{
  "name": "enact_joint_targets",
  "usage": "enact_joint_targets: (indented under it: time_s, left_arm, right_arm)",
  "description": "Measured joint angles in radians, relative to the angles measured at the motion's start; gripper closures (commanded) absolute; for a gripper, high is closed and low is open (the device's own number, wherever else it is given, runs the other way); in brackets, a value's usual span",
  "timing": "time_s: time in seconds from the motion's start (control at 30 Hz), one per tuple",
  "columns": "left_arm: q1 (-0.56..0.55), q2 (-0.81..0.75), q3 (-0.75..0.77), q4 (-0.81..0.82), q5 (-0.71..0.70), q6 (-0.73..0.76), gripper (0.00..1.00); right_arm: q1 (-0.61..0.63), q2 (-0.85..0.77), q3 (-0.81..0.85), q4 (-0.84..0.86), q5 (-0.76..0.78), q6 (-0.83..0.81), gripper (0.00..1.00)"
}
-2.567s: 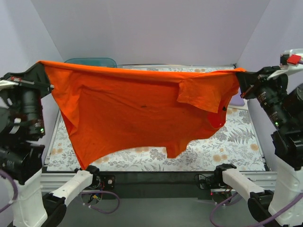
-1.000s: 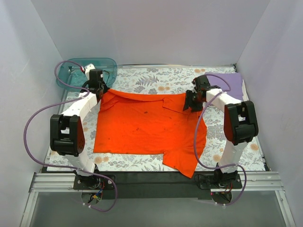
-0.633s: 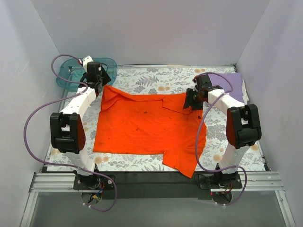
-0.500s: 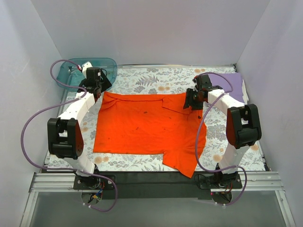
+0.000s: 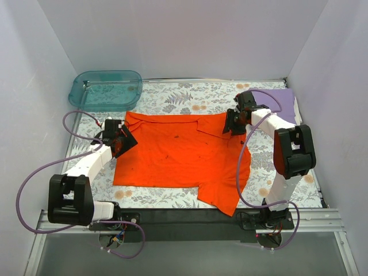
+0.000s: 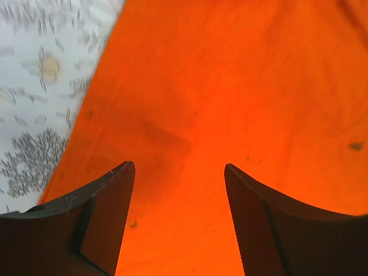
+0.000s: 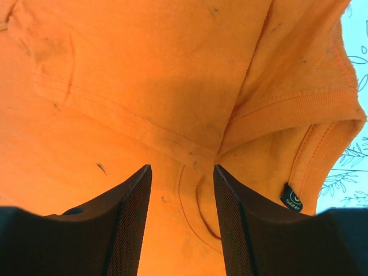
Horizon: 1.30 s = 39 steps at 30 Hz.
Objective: Fold and stack the t-shirts
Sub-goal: Flatten the tshirt out
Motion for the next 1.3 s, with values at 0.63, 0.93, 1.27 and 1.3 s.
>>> enact_joint_targets:
  time_s: [0.63,0.93,1.27,1.3]
  left_arm:
    - [0.0,-0.006,-0.155,0.043,0.066,-0.043,0.47]
    - [0.0,-0.015,-0.174,0.085,0.079,-0.043,0.48]
    - [0.002,-0.031,-0.194,0.103,0.103,-0.046,0.52]
    - [0.002,-0.032,-0.194,0.101,0.103,-0.048,0.52]
  right_arm:
    - [0.005,0.073,0.0,0.005,0.0,0.027,0.72]
    - [0.005,0.098,0.028,-0.019,0.026,0.022,0.99]
    - [0.006,0.103,0.133,-0.098,0.077,0.005,0.99]
    - [0.006,0.103,0.155,-0.107,0.082,-0.002,0.99]
